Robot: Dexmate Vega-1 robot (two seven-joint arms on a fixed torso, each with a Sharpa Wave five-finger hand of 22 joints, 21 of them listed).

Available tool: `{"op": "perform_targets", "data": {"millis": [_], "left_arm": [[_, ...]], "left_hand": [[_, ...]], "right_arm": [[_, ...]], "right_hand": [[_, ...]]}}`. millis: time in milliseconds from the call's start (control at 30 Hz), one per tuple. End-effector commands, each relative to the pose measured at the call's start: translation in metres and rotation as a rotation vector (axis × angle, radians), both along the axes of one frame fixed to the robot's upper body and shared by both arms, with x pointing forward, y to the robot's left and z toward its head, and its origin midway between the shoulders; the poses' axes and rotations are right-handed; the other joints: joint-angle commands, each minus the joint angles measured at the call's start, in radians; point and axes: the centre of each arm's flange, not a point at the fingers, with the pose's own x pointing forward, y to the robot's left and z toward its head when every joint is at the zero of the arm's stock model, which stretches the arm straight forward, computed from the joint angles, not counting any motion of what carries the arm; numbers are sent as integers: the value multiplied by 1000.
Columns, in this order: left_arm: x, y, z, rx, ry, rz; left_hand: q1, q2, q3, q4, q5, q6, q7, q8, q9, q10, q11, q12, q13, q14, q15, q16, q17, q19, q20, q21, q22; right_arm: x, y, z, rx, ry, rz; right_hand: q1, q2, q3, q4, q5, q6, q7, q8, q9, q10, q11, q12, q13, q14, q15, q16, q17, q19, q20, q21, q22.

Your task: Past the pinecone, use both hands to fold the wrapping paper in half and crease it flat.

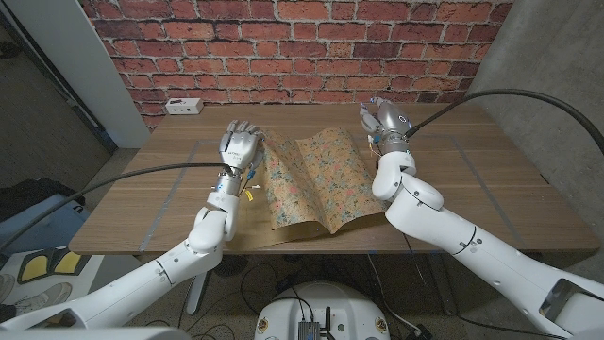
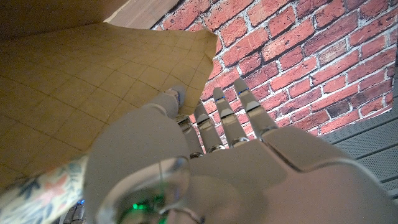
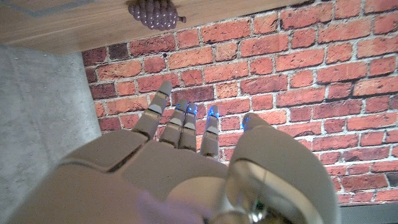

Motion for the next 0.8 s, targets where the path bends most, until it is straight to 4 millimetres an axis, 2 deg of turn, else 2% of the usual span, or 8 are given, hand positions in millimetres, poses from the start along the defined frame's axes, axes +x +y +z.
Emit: {"op": "perform_targets", "data": {"millis": [33,133,233,467,533,600,733,800], "left_arm": [[4,15,3,-9,32,35],[7,17,4,-11,39,33],[10,18,5,-16,53,29],[14,19,5,-11,67,36],[14,18,6,-9,64,40],[14,18,6,-9,67,39],[14,18,6,-6,67,46],[13,18,5,-7,66,47]], "left_hand": [[-2,-7,1,6,11,26,12,9,9,10,-7,1,4,4,-158,-3,3,12,-4,7,2],[-2,-8,0,6,14,30,7,13,13,12,-14,0,5,0,-159,-5,2,13,-7,9,3],[-3,-9,-2,6,19,28,6,17,20,19,-13,0,7,-1,-160,-7,2,20,-16,15,4],[-3,-11,-3,6,24,28,3,21,27,23,-17,-2,9,0,-160,-8,2,27,-21,21,5],[-2,-12,-4,6,26,30,2,23,29,22,-18,-3,10,-1,-160,-9,2,27,-20,22,5],[-2,-12,-4,5,27,30,2,24,31,24,-17,-3,10,-1,-161,-9,2,27,-21,23,6],[-2,-13,-5,5,30,27,3,25,35,23,-15,-5,11,-4,-162,-11,1,26,-21,24,6],[-2,-13,-5,5,32,26,3,25,36,23,-17,-6,12,-4,-161,-11,1,24,-20,24,6]], "right_arm": [[24,18,-12,-313,236,38],[31,23,-24,-341,294,15],[40,25,-37,-333,377,30],[57,32,-67,-345,503,14],[59,33,-72,-352,512,-9],[60,34,-75,-365,517,-25],[60,35,-81,-406,501,-45],[58,36,-83,-428,482,-55]], "right_hand": [[29,3,69,-7,0,-19,-28,-19,0,-19,-33,-17,0,-19,-41,-10,-8,-1,-34,-11,3],[35,-3,89,-12,-5,-36,-39,-28,1,-42,-50,-27,-1,-49,-53,-19,-12,-16,-53,-21,3],[29,-9,97,-12,-13,-84,-53,-45,2,-83,-67,-40,-1,-82,-54,-24,-16,-33,-54,-33,2],[-18,-18,87,3,-27,-197,-70,-52,2,-191,-81,-52,-3,-189,-62,-40,-30,-85,-59,-69,1],[-31,-16,86,3,-26,-239,-78,-52,1,-238,-100,-53,-4,-241,-63,-45,-40,-121,-75,-90,1],[-33,-13,89,1,-25,-254,-78,-51,1,-255,-108,-53,-4,-252,-67,-44,-45,-129,-85,-96,0],[-10,-24,103,-31,-24,-254,-66,-41,0,-246,-94,-38,-6,-257,-56,-40,-65,-130,-78,-102,0],[22,-28,119,-73,-21,-218,-52,-24,-1,-211,-76,-23,-7,-230,-41,-27,-86,-114,-66,-102,-1]]}}
